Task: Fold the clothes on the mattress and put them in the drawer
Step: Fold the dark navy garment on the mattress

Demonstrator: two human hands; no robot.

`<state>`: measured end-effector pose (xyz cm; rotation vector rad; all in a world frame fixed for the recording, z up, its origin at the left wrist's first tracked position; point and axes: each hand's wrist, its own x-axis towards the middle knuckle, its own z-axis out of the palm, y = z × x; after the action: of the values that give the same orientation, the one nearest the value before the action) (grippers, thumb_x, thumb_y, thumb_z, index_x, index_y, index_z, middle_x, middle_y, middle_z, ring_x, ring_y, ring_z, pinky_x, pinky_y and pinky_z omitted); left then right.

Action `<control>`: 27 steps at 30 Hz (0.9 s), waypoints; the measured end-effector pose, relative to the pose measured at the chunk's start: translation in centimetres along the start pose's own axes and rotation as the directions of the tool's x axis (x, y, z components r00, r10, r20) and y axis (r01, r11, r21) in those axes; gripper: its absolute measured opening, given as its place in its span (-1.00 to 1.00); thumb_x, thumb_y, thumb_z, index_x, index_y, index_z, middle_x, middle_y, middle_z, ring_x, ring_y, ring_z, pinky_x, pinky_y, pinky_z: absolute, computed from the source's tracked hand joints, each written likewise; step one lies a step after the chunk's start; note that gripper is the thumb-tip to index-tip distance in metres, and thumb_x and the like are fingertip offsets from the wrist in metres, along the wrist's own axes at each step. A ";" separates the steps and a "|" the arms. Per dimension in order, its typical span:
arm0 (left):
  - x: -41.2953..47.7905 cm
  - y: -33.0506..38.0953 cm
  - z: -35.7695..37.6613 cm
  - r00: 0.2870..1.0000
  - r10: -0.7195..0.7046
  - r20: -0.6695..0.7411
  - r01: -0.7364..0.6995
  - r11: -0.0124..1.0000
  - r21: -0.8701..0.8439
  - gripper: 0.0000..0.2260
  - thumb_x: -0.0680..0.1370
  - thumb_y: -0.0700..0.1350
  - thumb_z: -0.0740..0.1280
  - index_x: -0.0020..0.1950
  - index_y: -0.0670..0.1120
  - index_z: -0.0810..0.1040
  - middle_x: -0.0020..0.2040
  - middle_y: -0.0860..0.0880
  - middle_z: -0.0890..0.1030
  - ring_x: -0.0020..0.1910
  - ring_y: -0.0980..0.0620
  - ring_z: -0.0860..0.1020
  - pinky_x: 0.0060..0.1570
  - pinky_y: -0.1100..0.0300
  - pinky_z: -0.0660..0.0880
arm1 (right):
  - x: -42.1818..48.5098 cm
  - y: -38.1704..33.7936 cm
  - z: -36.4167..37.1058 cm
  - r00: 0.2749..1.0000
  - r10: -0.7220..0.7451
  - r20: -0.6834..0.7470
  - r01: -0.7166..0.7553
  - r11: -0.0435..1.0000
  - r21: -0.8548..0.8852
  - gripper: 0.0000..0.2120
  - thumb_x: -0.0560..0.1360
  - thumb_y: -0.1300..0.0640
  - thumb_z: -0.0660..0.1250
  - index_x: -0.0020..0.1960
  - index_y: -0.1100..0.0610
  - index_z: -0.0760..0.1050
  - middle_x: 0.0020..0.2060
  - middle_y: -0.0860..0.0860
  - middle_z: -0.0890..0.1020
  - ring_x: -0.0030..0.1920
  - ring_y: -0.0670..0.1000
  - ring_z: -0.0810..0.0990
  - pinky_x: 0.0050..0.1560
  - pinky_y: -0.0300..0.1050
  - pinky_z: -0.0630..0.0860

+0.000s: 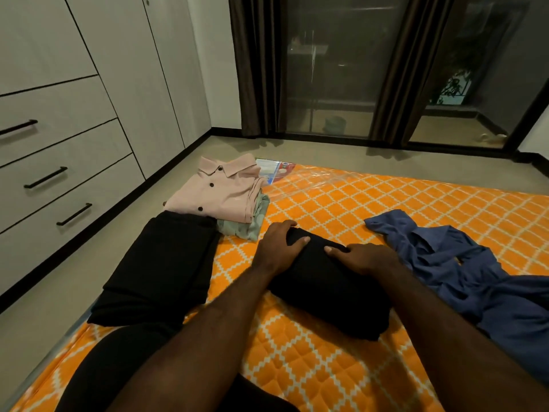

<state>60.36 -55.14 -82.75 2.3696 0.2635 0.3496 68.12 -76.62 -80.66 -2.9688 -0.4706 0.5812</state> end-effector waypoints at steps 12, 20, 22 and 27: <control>-1.9 2.6 -1.0 0.936 0.050 -0.347 0.097 0.913 0.395 -0.74 0.63 0.04 0.25 -0.05 -0.13 0.56 -0.20 -0.13 0.60 -0.22 -0.18 0.59 -0.30 0.08 0.43 | -1.2 0.7 1.1 0.995 0.031 0.097 -0.066 0.920 0.387 0.14 0.21 -0.76 0.03 0.45 0.06 0.36 0.37 0.13 0.52 0.22 0.15 0.57 0.24 0.10 0.50; -1.9 5.1 -5.1 0.849 -0.503 0.162 0.412 0.822 0.393 -0.41 0.57 0.35 0.22 0.15 -0.20 0.57 -0.01 -0.15 0.67 0.01 -0.17 0.66 0.02 0.05 0.56 | -1.3 0.4 2.4 0.992 0.107 0.074 -0.129 0.858 0.497 0.05 0.12 -0.77 0.08 0.02 0.14 0.61 -0.04 0.10 0.67 -0.09 0.09 0.66 0.04 0.04 0.61; -2.1 7.0 -7.2 0.647 -0.641 0.414 0.497 0.765 0.409 -0.26 0.54 0.38 0.27 0.33 -0.28 0.48 0.07 -0.27 0.67 0.05 -0.22 0.66 0.22 -0.05 0.55 | -1.2 0.2 2.6 0.988 0.143 0.051 -0.147 0.822 0.551 -0.02 0.26 -0.70 0.15 0.06 0.20 0.58 0.00 0.13 0.66 -0.07 0.12 0.65 0.05 0.05 0.61; -2.6 7.2 -7.5 0.524 -0.611 0.593 0.479 0.788 0.388 -0.14 0.55 0.33 0.31 0.59 -0.25 0.18 0.36 -0.36 0.50 0.21 -0.26 0.62 0.27 -0.09 0.55 | -1.0 -0.6 3.9 0.963 0.269 0.001 -0.214 0.763 0.610 -0.12 0.50 -0.54 0.06 0.25 0.25 0.55 0.17 0.24 0.62 0.03 0.22 0.59 0.05 0.05 0.54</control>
<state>56.11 -56.37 -73.04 2.2388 0.6738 -0.9150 65.60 -76.33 -83.79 -2.4175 0.1128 0.4979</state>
